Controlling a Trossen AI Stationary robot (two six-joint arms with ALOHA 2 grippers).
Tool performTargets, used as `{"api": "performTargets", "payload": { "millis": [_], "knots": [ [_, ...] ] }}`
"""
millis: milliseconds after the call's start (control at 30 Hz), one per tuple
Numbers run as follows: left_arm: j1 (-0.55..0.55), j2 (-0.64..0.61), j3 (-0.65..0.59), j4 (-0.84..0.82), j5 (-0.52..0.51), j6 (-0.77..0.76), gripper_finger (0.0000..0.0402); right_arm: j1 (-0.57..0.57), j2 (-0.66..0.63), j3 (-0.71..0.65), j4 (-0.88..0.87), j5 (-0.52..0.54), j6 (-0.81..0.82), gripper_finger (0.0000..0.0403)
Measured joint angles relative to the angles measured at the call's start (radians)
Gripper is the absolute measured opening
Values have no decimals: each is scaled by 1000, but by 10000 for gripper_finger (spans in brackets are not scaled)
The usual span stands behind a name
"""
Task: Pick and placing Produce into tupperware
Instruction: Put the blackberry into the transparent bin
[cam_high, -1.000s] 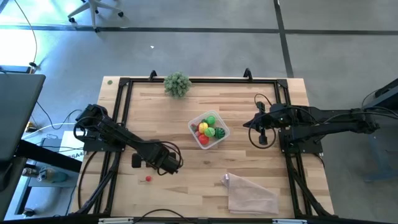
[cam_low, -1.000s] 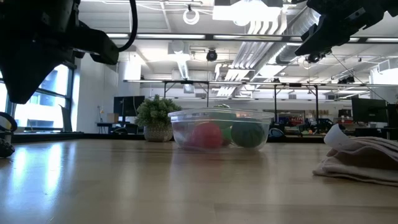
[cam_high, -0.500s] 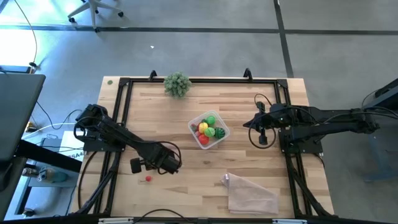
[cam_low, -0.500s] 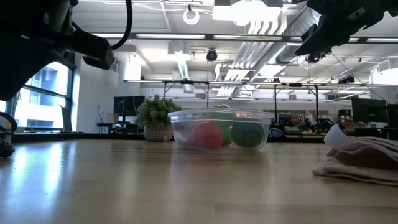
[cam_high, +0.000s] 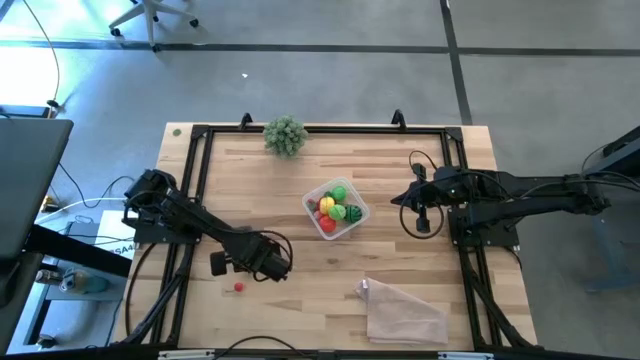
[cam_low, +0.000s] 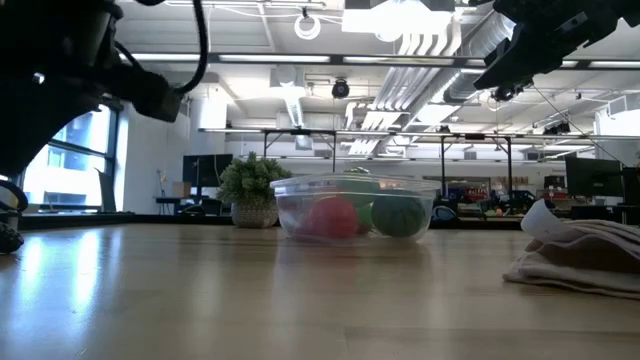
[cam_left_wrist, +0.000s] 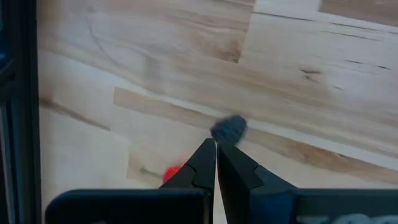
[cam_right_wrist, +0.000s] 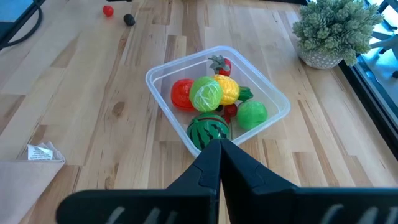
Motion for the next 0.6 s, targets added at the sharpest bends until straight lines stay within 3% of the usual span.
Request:
{"api": "performTargets", "payload": {
  "millis": [200, 600],
  "knots": [
    [-53, 1, -66, 46, -79, 0, 8, 0, 0, 0, 0, 0, 0, 0],
    [-161, 1, -71, 85, -146, -112, 8, 0, 0, 0, 0, 0, 0, 0]
  ]
}}
